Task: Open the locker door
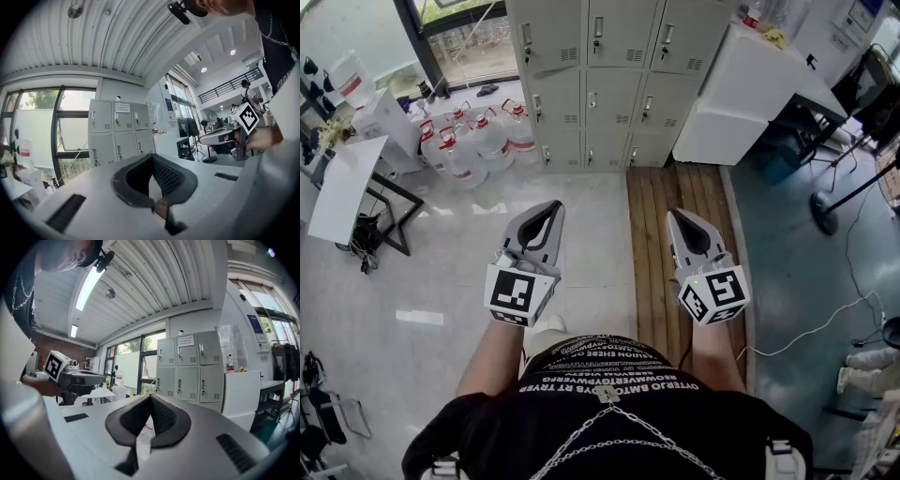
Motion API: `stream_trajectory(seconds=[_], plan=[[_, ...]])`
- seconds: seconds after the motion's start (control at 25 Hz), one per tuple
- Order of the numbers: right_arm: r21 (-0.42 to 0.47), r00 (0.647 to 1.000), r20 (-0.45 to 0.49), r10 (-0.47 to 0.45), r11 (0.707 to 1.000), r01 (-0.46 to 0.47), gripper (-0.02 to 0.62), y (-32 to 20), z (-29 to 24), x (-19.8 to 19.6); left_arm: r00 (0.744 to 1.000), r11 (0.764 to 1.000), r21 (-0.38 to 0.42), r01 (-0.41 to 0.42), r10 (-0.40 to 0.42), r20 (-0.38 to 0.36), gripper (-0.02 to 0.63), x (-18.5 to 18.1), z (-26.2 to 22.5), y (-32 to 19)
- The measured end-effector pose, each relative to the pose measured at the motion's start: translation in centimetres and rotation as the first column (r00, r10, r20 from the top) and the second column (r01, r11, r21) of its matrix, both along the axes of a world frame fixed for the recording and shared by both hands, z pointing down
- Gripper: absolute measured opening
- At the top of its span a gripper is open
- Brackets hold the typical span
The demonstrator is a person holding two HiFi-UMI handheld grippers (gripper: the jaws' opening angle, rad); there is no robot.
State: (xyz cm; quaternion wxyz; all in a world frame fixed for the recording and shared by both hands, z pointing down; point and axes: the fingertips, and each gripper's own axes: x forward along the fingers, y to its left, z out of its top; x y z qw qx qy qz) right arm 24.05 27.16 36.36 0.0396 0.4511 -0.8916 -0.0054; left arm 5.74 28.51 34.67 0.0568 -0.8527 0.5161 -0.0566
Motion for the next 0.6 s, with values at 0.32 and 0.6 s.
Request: stream_trajectory(seconds=[0.32, 0.6], plan=[[-0.027, 0.994, 0.084, -0.075, 0.997, 0.077, -0.005, 2.1, 1.1, 2.5, 1.0, 1.0, -0.021, 0.019, -0.019, 0.007, 0.0, 3.5, 1.4, 2.2], [-0.013, 0.983, 0.084, -0.164, 0.986, 0.166, -0.004, 2.8, 2.3, 1.3, 0.999, 0.996, -0.08, 0.032, -0.029, 0.037, 0.0, 2.7, 3.2, 1.9]])
